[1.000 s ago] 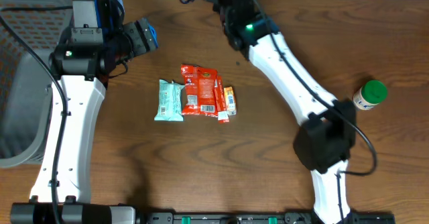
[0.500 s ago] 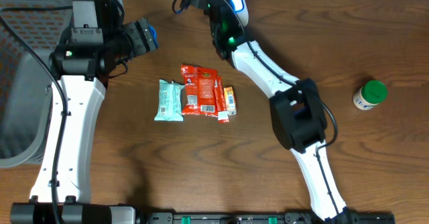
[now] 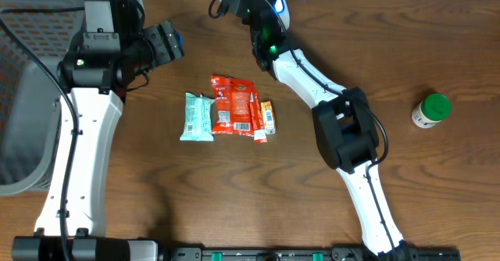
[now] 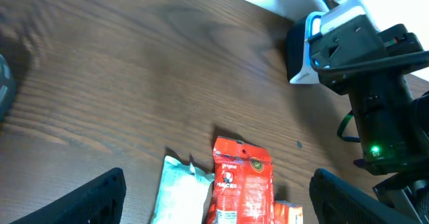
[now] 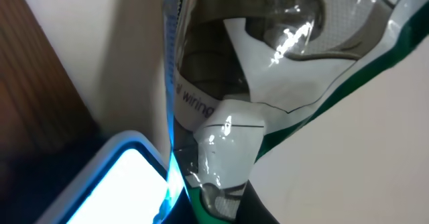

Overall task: Scan the item barcode
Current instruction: 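Hold the gloves pack against the scanner with the right gripper, then carry the gloves pack right and lower it beside the green jar, then open the right gripper to release the gloves pack and lift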

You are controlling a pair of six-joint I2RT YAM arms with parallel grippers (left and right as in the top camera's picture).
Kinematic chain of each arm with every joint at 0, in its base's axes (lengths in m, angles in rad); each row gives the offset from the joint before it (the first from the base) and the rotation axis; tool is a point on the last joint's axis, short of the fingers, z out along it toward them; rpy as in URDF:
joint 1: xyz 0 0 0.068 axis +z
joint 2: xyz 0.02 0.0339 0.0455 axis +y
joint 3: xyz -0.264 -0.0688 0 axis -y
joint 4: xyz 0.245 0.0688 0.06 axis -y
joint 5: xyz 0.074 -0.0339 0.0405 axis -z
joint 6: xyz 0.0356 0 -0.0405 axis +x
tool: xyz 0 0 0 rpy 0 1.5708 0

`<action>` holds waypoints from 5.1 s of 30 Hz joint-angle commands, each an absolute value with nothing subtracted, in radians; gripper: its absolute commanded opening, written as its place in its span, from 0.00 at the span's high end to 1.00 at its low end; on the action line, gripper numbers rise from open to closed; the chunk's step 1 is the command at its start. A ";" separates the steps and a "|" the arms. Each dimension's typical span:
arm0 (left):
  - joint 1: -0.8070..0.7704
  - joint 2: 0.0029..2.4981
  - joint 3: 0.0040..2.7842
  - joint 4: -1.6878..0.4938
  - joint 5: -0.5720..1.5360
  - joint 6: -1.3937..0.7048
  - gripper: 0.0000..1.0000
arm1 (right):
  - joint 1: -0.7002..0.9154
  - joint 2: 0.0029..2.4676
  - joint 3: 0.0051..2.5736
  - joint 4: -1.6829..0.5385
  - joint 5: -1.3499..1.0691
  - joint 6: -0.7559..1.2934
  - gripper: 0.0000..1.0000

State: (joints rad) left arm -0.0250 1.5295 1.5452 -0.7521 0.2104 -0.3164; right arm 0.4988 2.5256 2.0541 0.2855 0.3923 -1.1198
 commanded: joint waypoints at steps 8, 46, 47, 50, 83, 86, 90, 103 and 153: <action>-0.022 1.522 1.549 -0.752 0.208 -0.309 0.12 | 0.499 2.527 2.068 0.270 0.331 -0.840 0.99; -0.022 1.522 1.549 -0.752 0.208 -0.309 0.12 | 0.419 2.154 2.068 -0.294 0.221 -0.300 0.99; -0.022 1.522 1.549 -0.752 0.208 -0.309 0.12 | 0.406 2.121 2.068 -0.366 0.216 -0.265 0.99; -0.022 1.522 1.549 -0.752 0.208 -0.309 0.12 | 0.356 2.022 2.068 -0.601 0.163 -0.161 0.99; -0.022 1.522 1.549 -0.752 0.208 -0.309 0.12 | -0.142 1.867 1.382 -0.875 -0.109 -0.196 0.99; -0.022 1.522 1.549 -0.752 0.208 -0.309 0.12 | -0.142 1.867 1.348 -0.826 -0.110 -0.196 0.90; -0.022 1.522 1.549 -0.752 0.208 -0.309 0.12 | -0.142 1.867 1.340 -0.803 -0.108 -0.196 0.62; -0.022 1.522 1.549 -0.752 0.208 -0.309 0.12 | -0.128 1.863 1.539 -0.987 -0.235 -0.146 0.42; -0.022 1.522 1.549 -0.752 0.208 -0.309 0.12 | 0.190 1.866 1.110 -0.375 -0.142 0.134 0.66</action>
State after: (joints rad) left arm -0.0250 1.5295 1.5452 -0.7521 0.2104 -0.3164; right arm 0.1703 1.8290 1.1030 -0.3939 -0.1204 0.1139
